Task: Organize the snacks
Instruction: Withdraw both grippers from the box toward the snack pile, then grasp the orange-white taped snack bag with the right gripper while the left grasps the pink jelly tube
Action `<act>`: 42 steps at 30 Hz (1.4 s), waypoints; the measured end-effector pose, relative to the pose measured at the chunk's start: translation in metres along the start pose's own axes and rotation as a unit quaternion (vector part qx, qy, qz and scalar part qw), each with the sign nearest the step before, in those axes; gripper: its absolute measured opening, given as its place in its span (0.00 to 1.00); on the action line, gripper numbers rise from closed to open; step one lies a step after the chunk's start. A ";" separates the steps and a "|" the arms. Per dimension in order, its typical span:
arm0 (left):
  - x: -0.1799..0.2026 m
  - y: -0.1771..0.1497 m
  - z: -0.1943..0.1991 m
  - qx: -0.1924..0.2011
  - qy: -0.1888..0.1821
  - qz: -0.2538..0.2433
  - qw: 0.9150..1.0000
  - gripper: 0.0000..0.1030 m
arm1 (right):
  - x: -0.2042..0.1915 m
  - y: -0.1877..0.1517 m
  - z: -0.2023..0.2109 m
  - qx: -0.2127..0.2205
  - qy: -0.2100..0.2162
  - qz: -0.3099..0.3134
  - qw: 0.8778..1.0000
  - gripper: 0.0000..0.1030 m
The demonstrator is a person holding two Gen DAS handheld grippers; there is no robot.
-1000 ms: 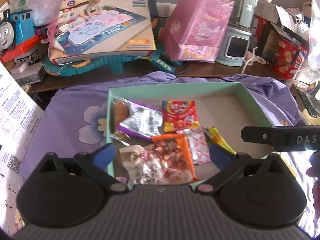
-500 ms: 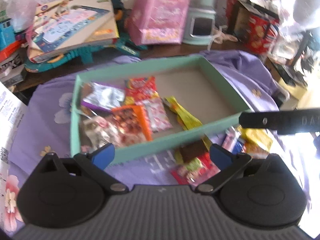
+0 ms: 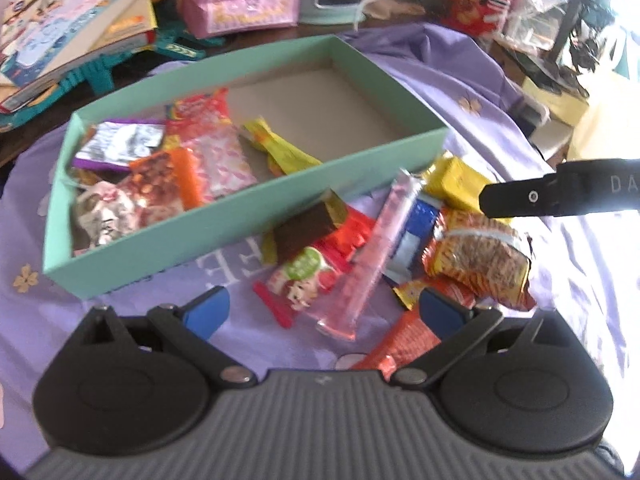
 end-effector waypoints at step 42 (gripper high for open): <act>0.042 0.016 -0.060 -0.030 -0.037 -0.056 0.997 0.35 | 0.024 -0.029 -0.034 -0.045 0.048 -0.038 0.997 0.53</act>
Point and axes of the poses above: each gripper's, at about its wrist camera, not at the fingertips, and z roughly against the way its jaws point, x to its right, y to its top, the point moved 5 cm from there along -z, roughly the way its jaws point, and after that the axes turned 1 degree about x, right-handed, at the moved point
